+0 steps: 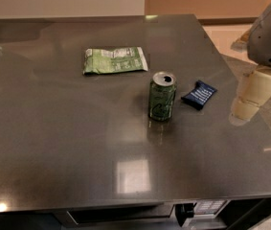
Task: Move green can near green jalapeno chip bag
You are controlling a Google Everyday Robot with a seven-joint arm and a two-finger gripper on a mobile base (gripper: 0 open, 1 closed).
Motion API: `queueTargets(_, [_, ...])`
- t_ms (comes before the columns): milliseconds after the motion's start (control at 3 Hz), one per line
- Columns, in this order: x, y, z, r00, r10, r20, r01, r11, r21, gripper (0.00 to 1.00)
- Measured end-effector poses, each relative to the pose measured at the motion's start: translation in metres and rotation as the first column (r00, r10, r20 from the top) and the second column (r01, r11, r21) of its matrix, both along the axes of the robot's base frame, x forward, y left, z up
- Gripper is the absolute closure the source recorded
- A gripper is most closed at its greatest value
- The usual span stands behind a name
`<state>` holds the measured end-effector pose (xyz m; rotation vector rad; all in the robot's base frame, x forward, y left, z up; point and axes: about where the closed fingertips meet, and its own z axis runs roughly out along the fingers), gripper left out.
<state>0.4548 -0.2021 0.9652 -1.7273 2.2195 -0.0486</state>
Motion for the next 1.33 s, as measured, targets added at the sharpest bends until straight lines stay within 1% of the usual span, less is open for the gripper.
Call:
queueTargets(667, [0.035, 0.037, -0.037, 0.9988, 0.042, -0.024, -0.041, 0.997, 0.063, 0.0])
queueTargets(1000, [0.055, 0.059, -0.049, 0.9976, 0.067, -0.019, -0.065, 0.992, 0.105, 0.0])
queueTargets(1333, [0.071, 0.083, -0.059, 0.9956, 0.092, -0.015, -0.089, 0.984, 0.157, 0.0])
